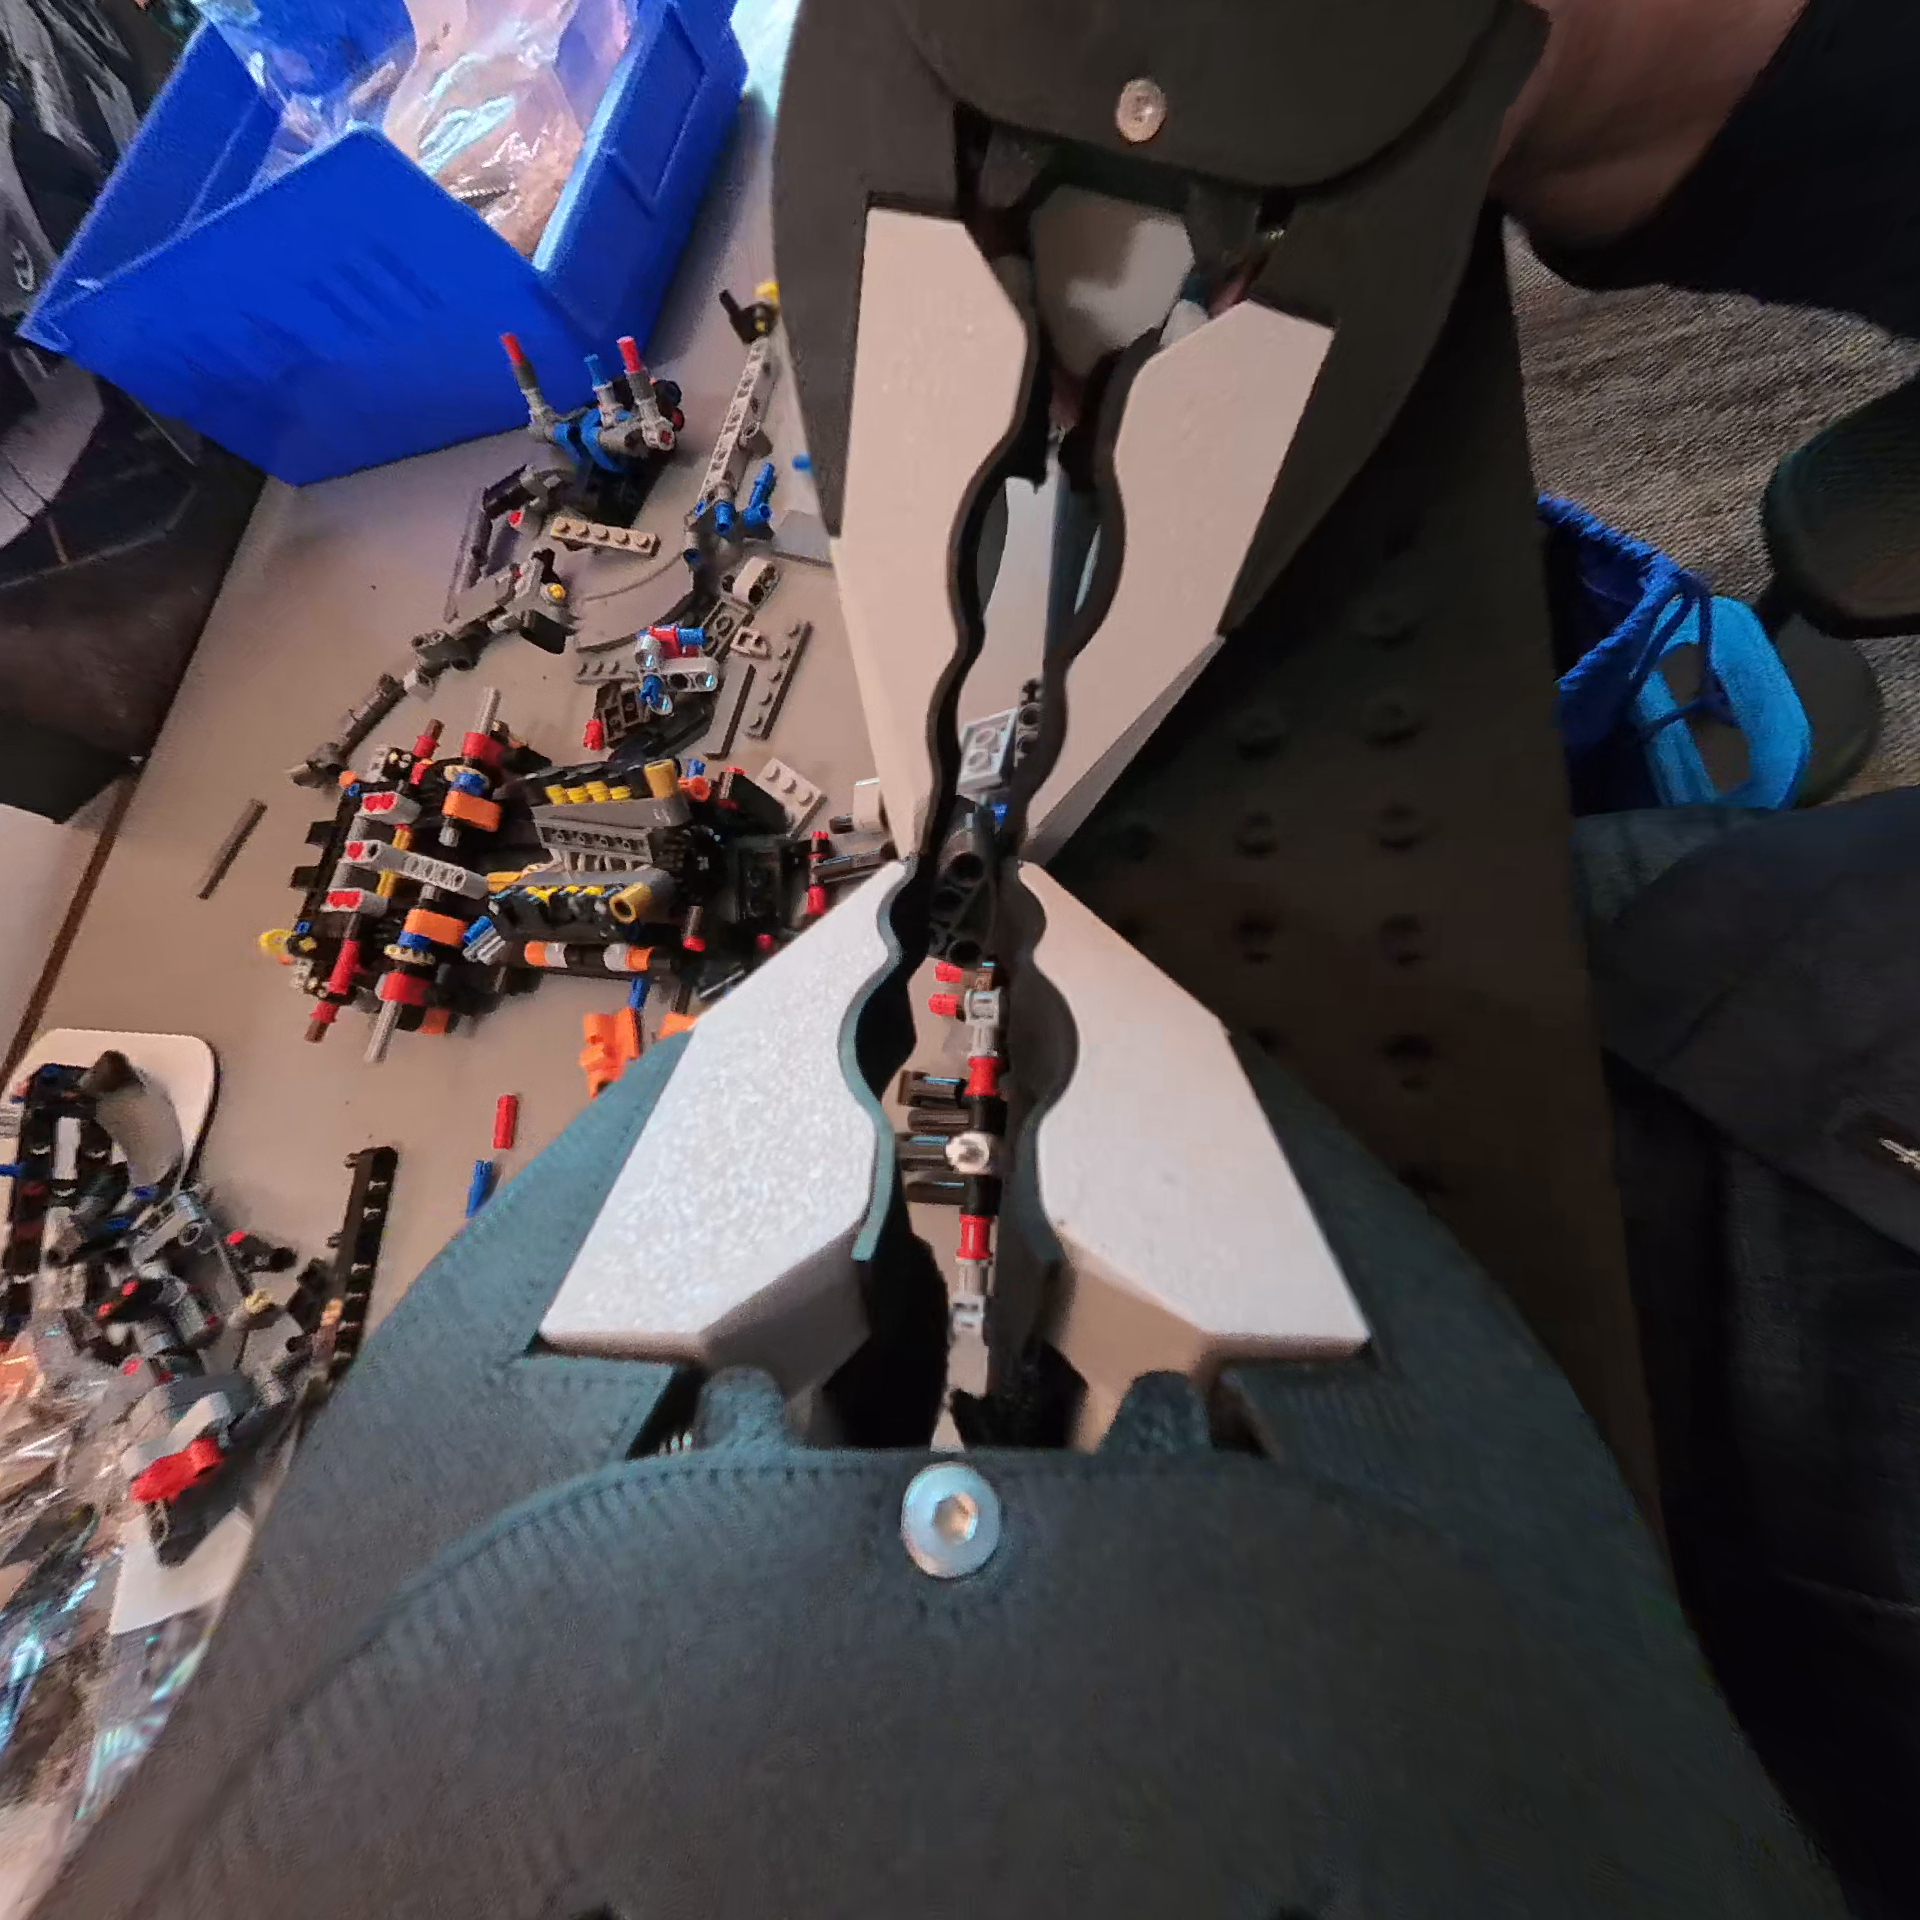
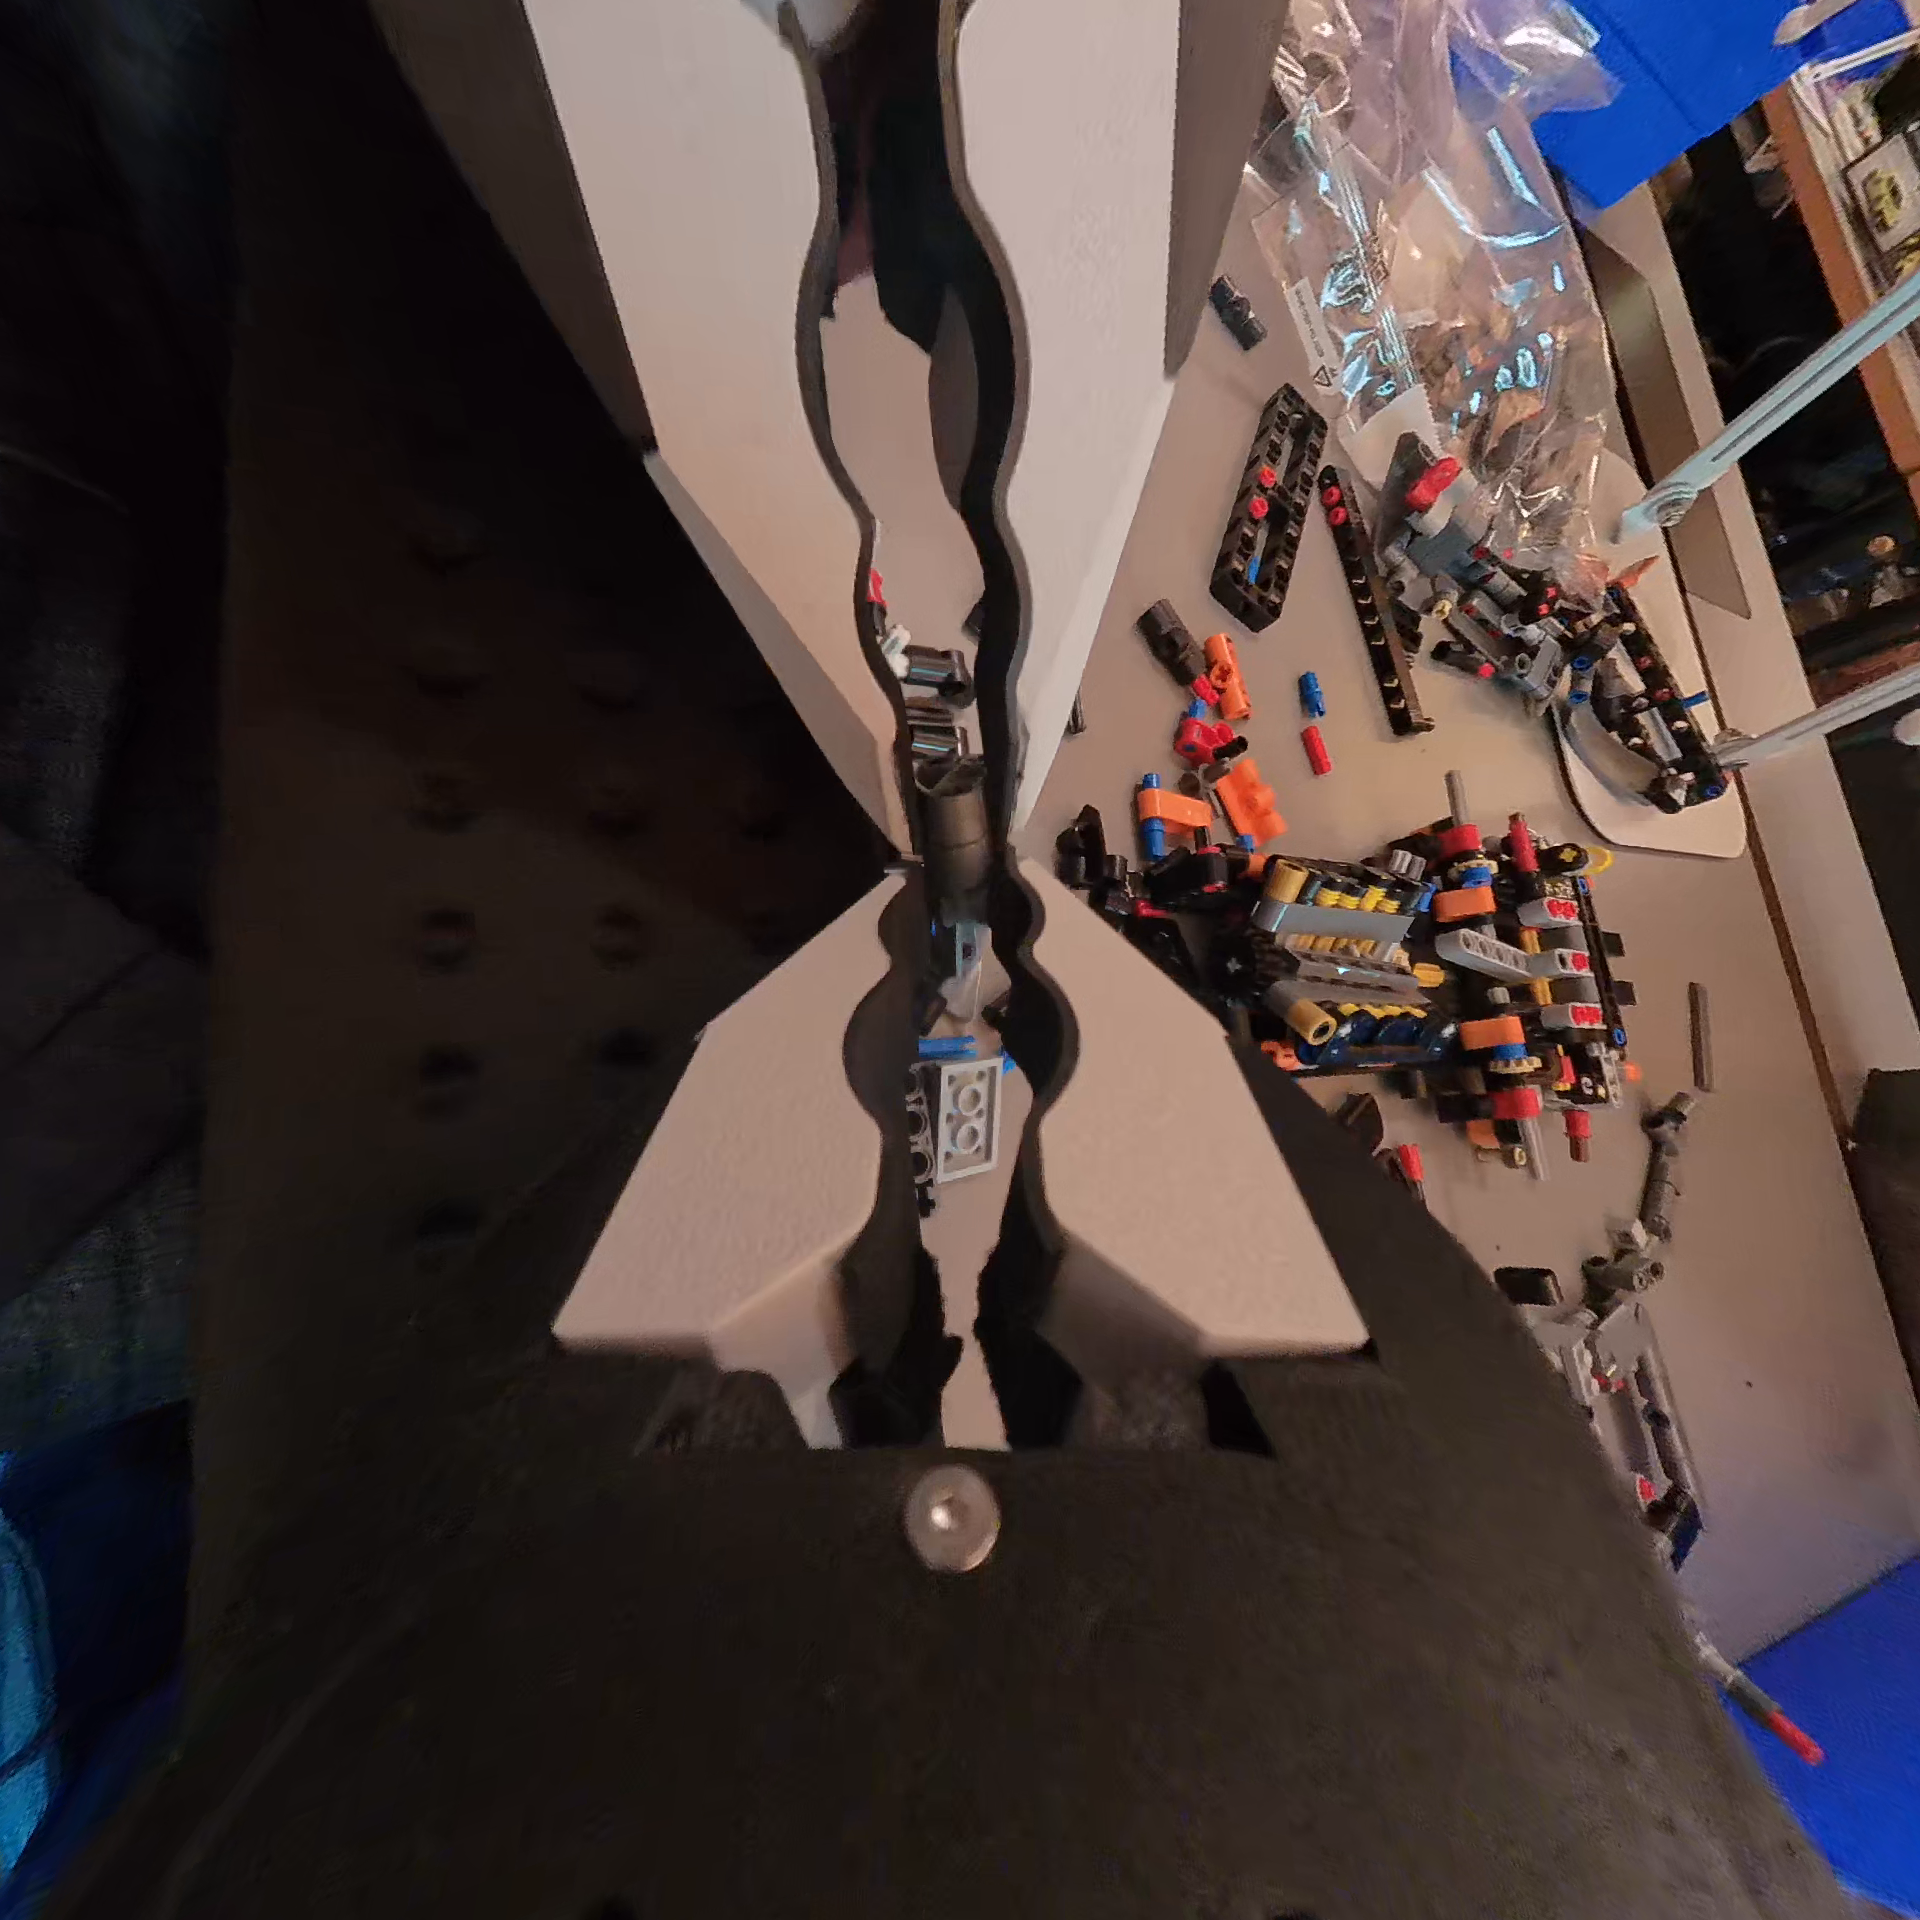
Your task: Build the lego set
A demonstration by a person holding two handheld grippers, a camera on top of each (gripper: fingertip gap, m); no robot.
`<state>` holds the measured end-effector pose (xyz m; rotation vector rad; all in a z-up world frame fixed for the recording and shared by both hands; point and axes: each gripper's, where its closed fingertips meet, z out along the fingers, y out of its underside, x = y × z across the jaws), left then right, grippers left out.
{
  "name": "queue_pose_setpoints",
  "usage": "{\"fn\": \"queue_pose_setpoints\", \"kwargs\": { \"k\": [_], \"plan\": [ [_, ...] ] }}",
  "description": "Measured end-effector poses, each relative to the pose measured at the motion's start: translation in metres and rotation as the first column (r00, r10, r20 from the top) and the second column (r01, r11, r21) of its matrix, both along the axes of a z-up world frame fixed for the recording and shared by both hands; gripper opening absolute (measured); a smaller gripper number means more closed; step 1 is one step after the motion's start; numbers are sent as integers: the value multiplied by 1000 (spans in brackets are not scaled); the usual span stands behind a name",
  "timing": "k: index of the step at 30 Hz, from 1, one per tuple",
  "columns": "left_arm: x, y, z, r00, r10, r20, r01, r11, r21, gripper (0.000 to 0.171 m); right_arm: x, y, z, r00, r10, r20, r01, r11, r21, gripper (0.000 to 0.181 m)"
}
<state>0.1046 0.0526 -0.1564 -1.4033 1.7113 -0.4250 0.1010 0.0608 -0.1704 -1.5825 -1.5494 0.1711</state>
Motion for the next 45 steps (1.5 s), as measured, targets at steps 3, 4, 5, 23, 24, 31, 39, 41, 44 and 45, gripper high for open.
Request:
{"fn": "queue_pose_setpoints", "kwargs": {
  "k": [3,4,5,23,24,31,39,41,44,45],
  "plan": [
    [-2,-1,1,1000,1,9,-1,1000,-26,11,-2,-2,2,1000,8,-19,-8,1000,-9,10],
    [-2,0,2,1000,5,15,-5,1000,-27,11,-2,-2,1,1000,4,-20,-4,1000,-13,11],
    [-1,-1,4,1000,2,29,-1,999,-38,10,-2,-2,2,1000,1,-31,-2,1000,-18,10],
    [-14,47,-5,984,170,-45,-169,985,15,11,13,13,25,968,-104,-227,71,987,-148,10],
    [-14,52,-7,981,181,-72,-177,982,61,11,15,13,31,957,-105,-270,61,984,-166,10],
    [-16,69,-25,931,316,-183,-276,937,215,8,17,10,42,924,-97,-369,-2,966,-259,10],
    [-21,73,14,935,351,57,-355,932,77,7,16,9,38,936,-88,-340,5,971,-239,10],
    [-23,69,26,934,341,106,-345,938,18,7,16,10,37,939,-95,-330,14,971,-239,10],
    [-24,65,45,910,337,241,-319,941,-109,7,16,12,34,944,-104,-314,29,972,-234,11],
    [-24,61,54,904,315,290,-281,947,-153,7,18,15,34,943,-124,-309,52,971,-233,10]
  ]
}}
